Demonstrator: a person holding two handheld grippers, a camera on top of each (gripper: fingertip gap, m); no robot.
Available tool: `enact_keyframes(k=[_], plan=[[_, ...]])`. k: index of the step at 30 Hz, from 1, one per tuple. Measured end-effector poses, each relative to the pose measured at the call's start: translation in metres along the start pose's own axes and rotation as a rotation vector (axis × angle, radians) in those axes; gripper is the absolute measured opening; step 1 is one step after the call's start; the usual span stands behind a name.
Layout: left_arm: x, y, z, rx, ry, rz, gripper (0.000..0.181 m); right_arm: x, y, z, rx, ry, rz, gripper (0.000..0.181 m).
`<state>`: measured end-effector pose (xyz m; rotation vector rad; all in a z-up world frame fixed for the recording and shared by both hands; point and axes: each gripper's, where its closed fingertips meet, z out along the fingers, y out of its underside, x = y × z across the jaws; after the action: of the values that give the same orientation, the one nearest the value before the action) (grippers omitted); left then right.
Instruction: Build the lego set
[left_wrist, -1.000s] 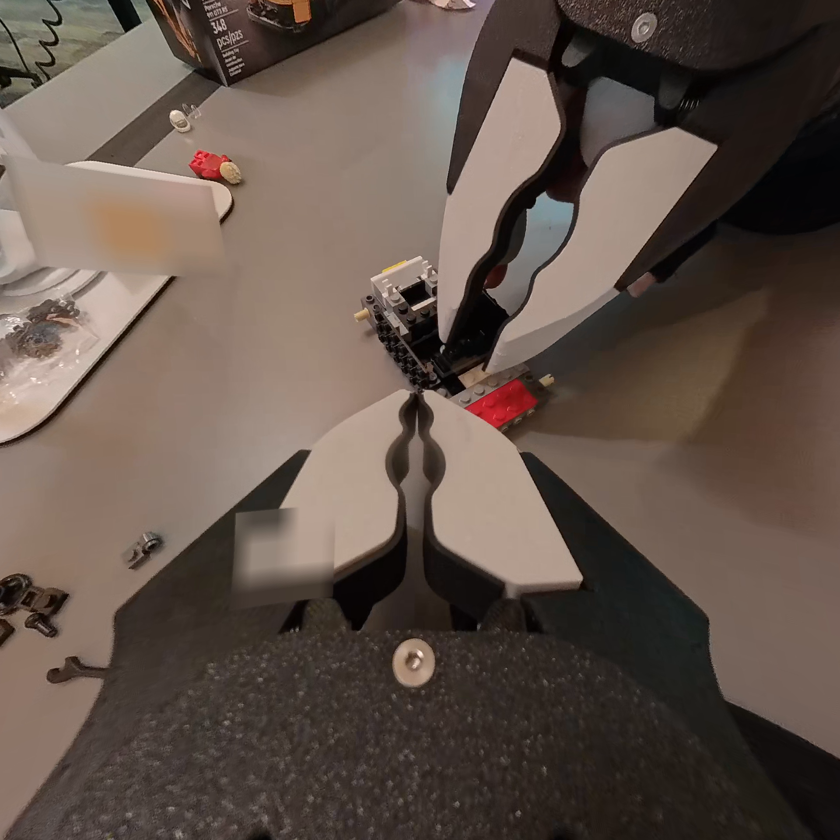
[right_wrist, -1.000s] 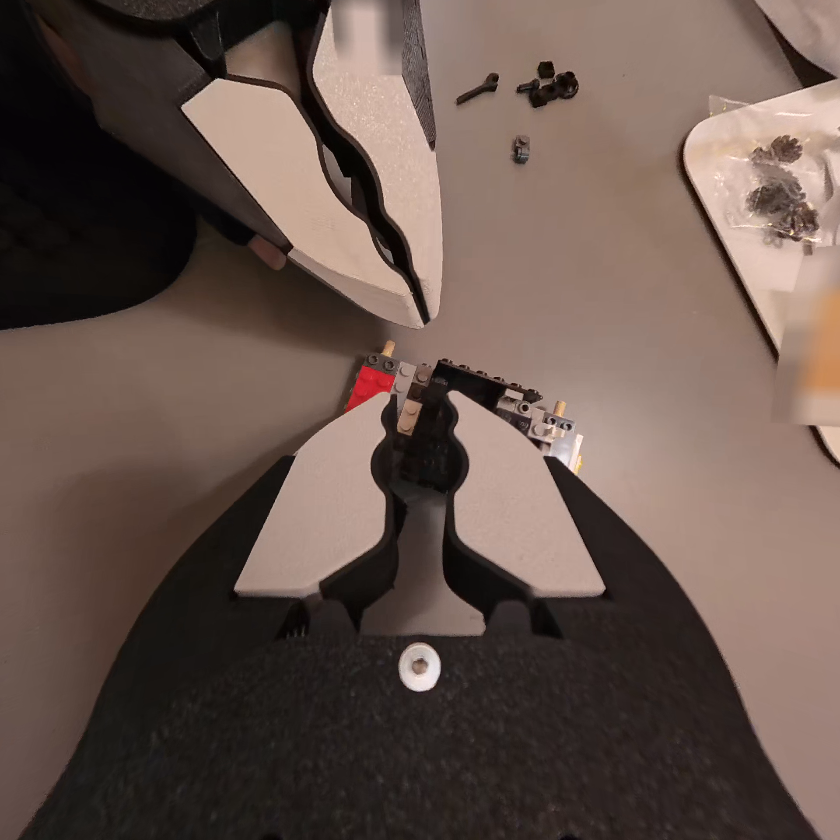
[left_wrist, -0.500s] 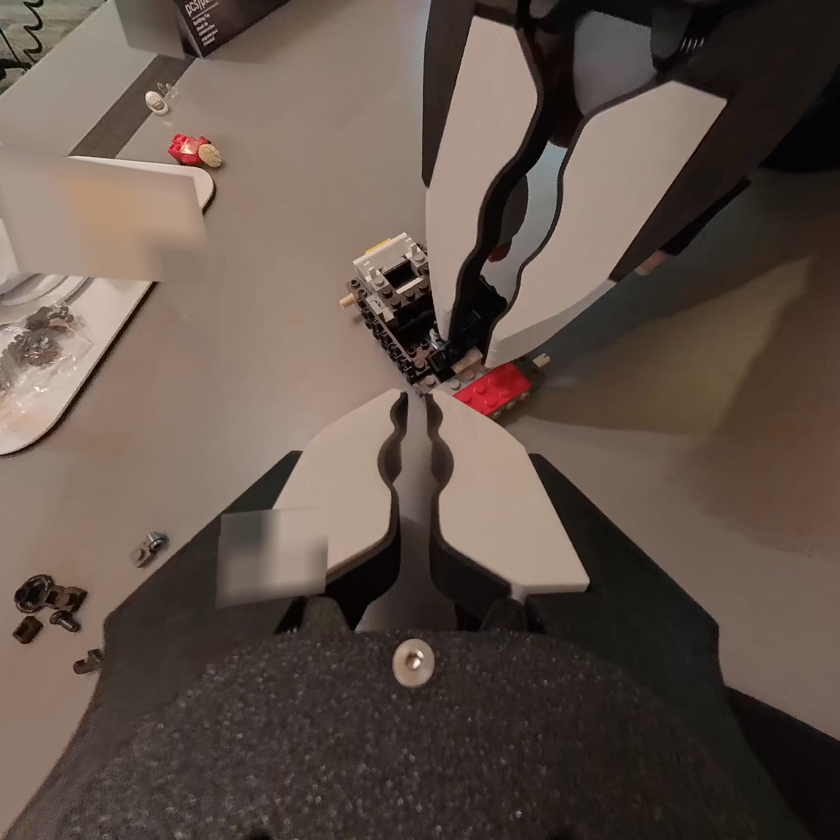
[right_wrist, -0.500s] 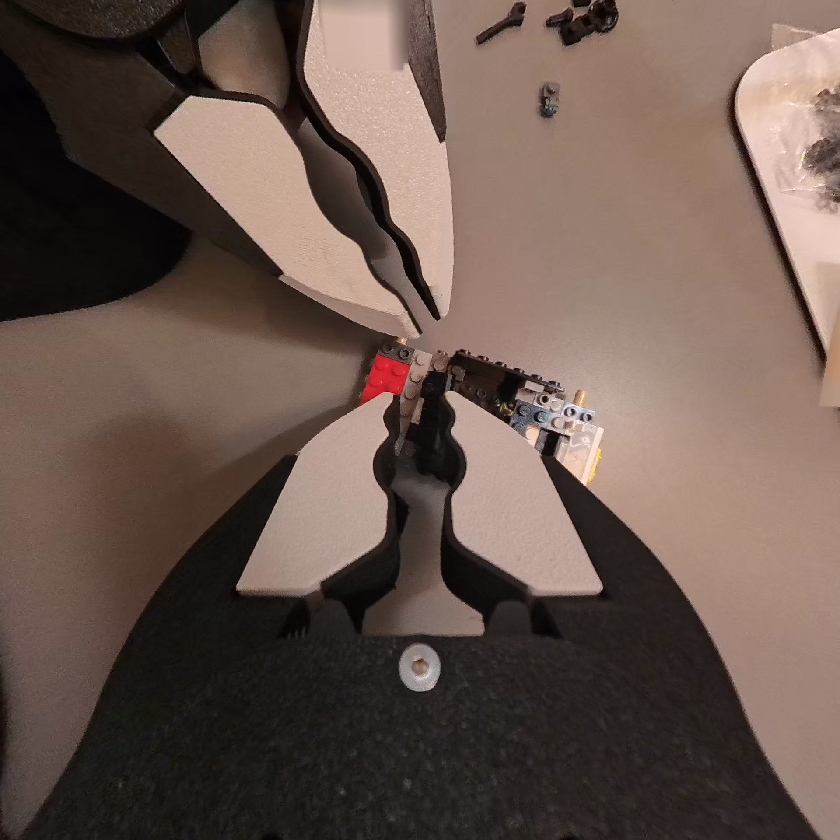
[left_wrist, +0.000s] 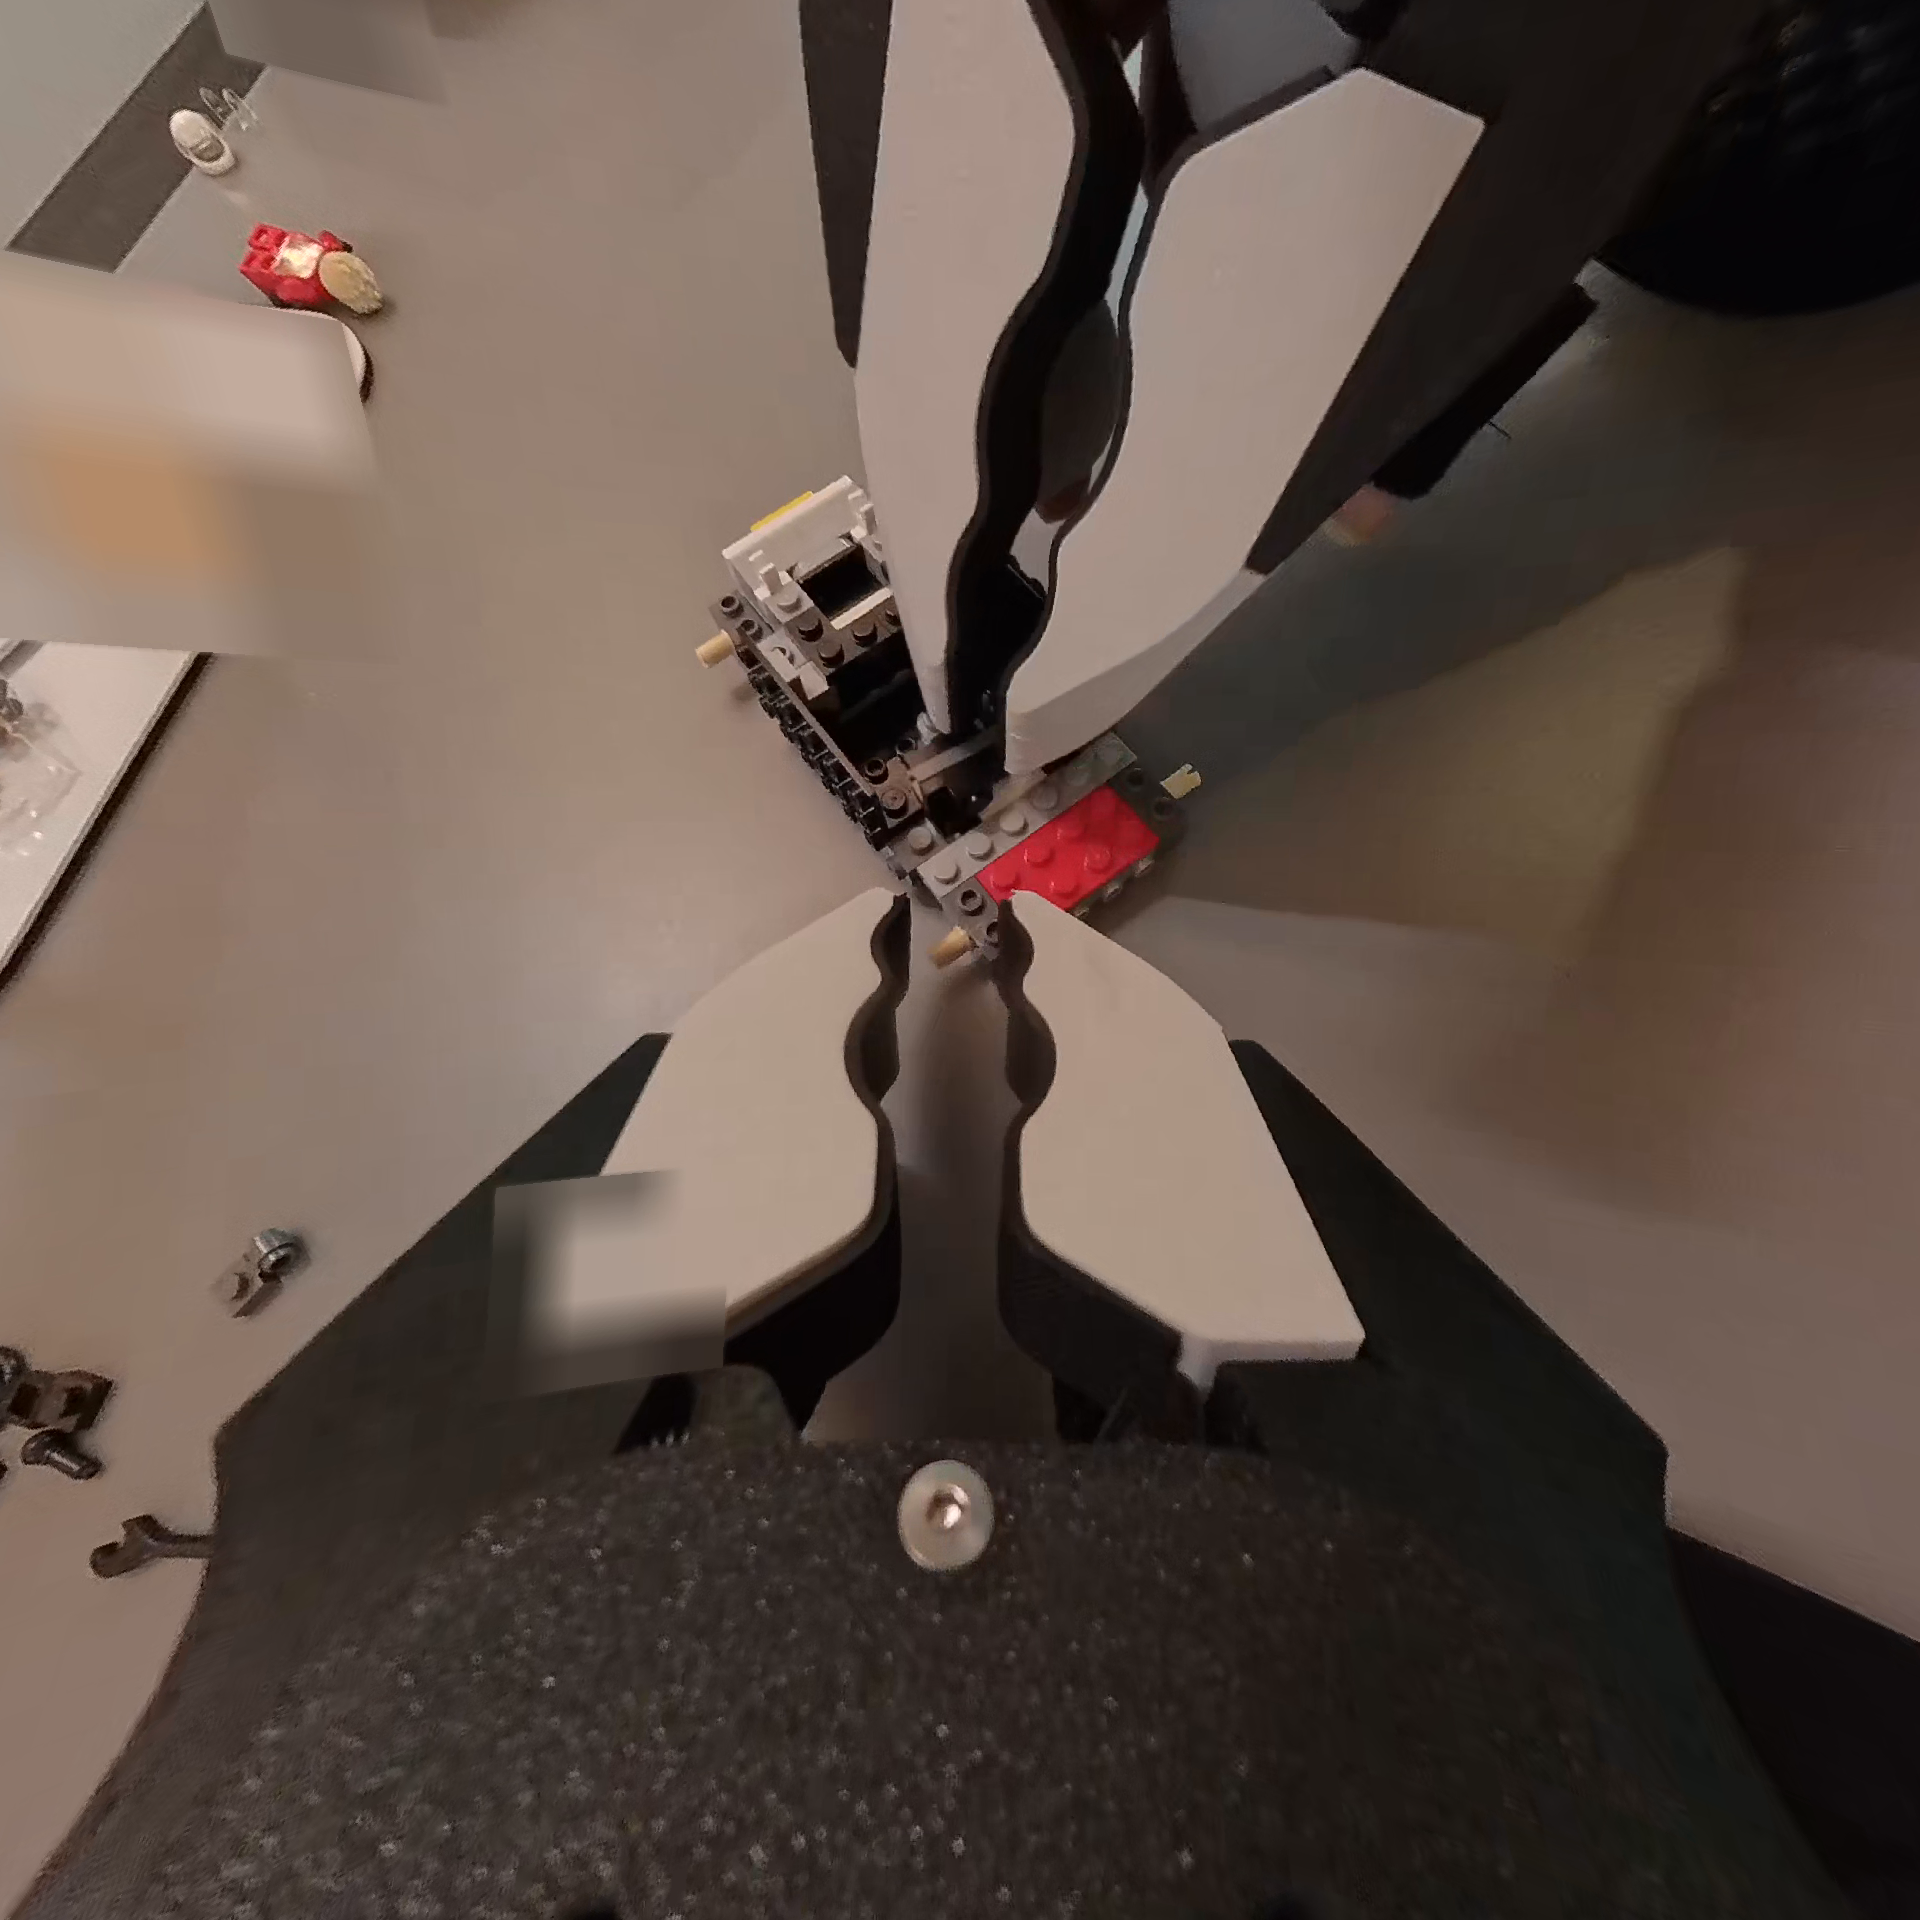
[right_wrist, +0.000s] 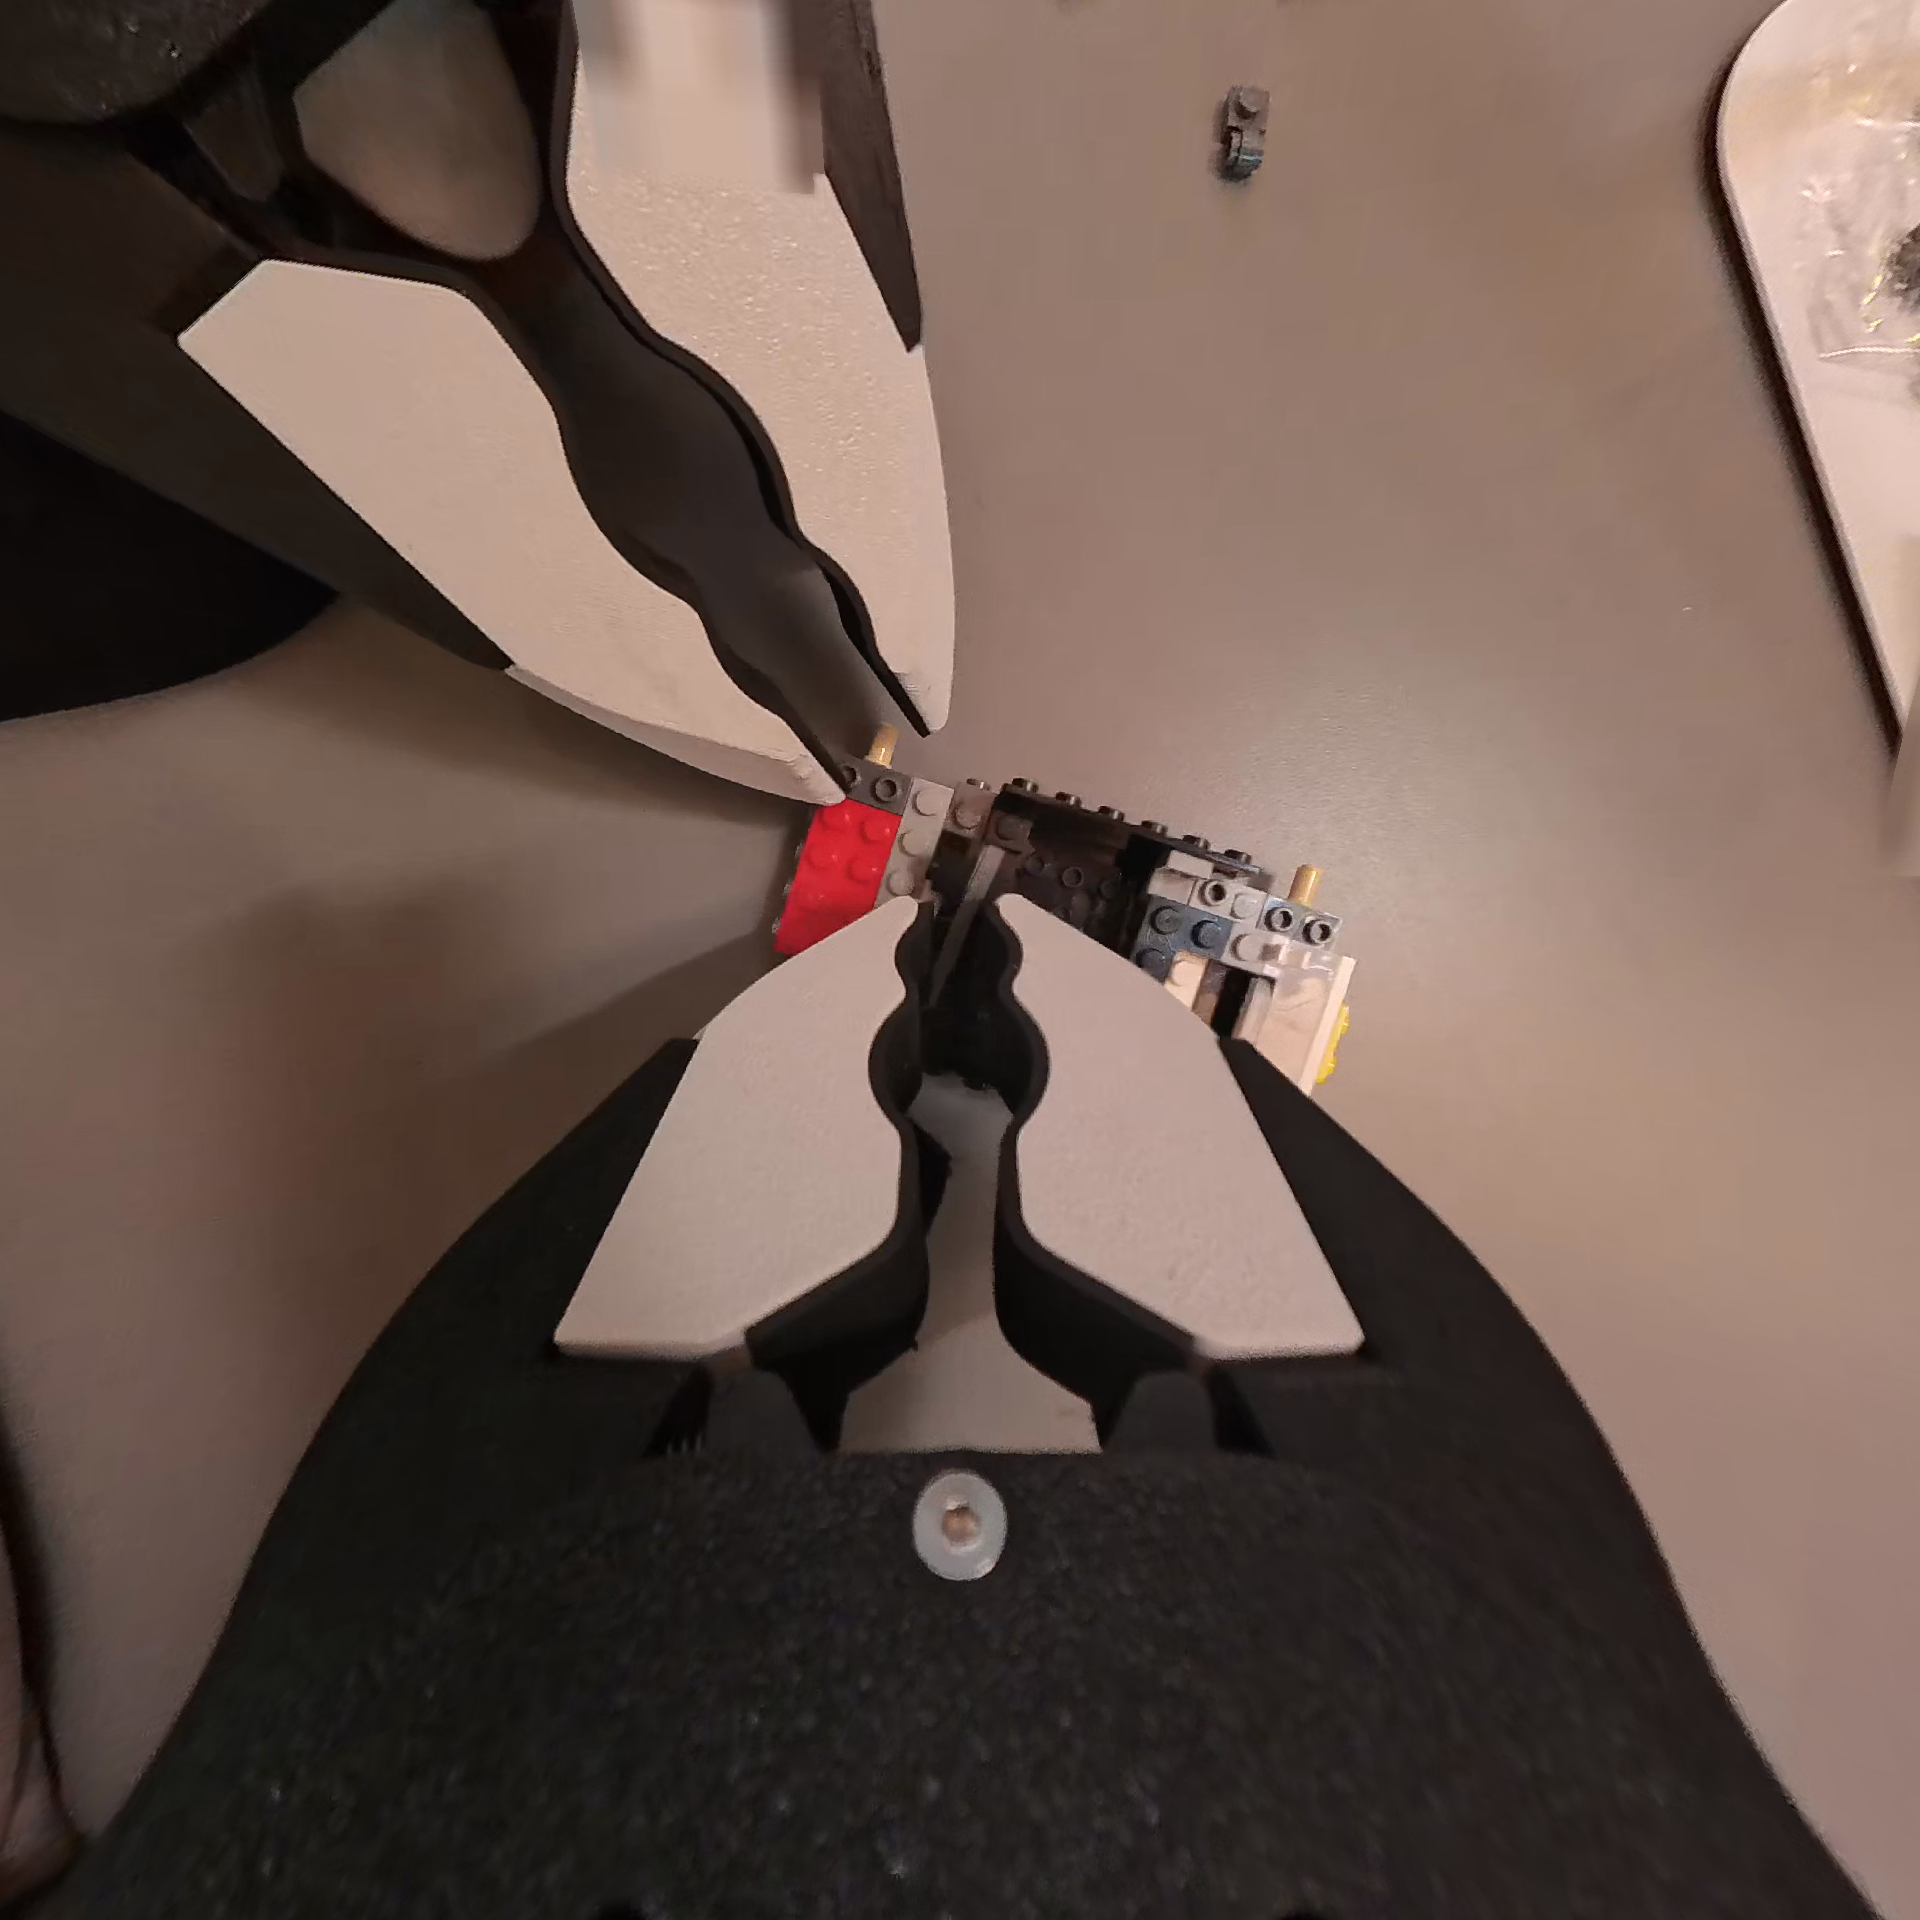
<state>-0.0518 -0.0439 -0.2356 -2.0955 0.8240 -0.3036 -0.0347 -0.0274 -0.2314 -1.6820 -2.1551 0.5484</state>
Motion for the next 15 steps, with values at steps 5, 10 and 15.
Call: enact_keyframes(k=[5, 10, 15], plan=[[0.0004, 0.0002, 0.0007, -0.001, -0.001, 0.001, 0.015, 0.0031, 0.001, -0.0008, -0.002, -0.018, 0.021, 0.012], [-0.0003, 0.0001, 0.0007, 0.001, -0.002, -0.004, 0.014, 0.0026, -0.0007, -0.0031, 0.004, -0.001, -0.004, 0.014], [-0.0001, 0.0001, 0.0009, 0.001, -0.002, -0.005, 0.013, -0.0016, -0.0006, 0.001, -0.027, 0.01, -0.044, 0.017]])
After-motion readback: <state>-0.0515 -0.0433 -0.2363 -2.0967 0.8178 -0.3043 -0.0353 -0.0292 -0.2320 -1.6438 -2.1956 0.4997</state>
